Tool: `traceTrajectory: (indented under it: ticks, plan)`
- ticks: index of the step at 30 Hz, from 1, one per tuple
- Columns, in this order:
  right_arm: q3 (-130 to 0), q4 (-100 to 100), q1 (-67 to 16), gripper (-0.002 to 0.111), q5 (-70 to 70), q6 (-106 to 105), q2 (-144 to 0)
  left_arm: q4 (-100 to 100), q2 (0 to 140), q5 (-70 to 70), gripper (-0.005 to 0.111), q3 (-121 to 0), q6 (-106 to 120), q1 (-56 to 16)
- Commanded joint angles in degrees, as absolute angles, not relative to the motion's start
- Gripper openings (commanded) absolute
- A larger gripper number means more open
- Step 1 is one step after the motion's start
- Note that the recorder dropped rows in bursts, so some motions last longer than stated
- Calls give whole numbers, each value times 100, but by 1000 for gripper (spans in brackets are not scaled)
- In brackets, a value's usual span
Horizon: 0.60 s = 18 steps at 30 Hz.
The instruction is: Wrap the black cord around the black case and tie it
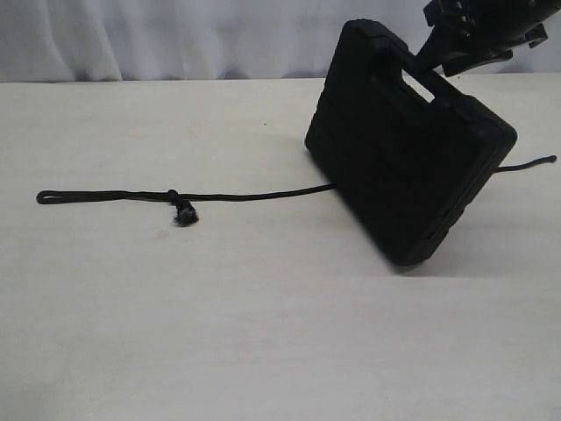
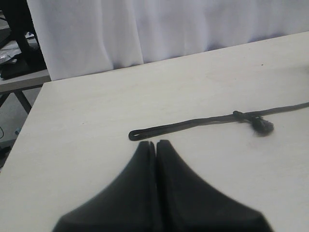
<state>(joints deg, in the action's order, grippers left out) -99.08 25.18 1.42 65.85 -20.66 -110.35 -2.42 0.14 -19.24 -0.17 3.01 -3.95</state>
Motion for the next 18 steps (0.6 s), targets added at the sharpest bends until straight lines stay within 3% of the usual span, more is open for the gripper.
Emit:
traceTrajectory:
  ticks: [1,18]
  plan:
    - [-9731,2206,148,46,6911,-2595,-11331,-234,0,-1853,0,0,301,-403]
    - [-9731,2028,148,46,6780,-2422,-11331,-234,0,-1853,0,0,301,-403]
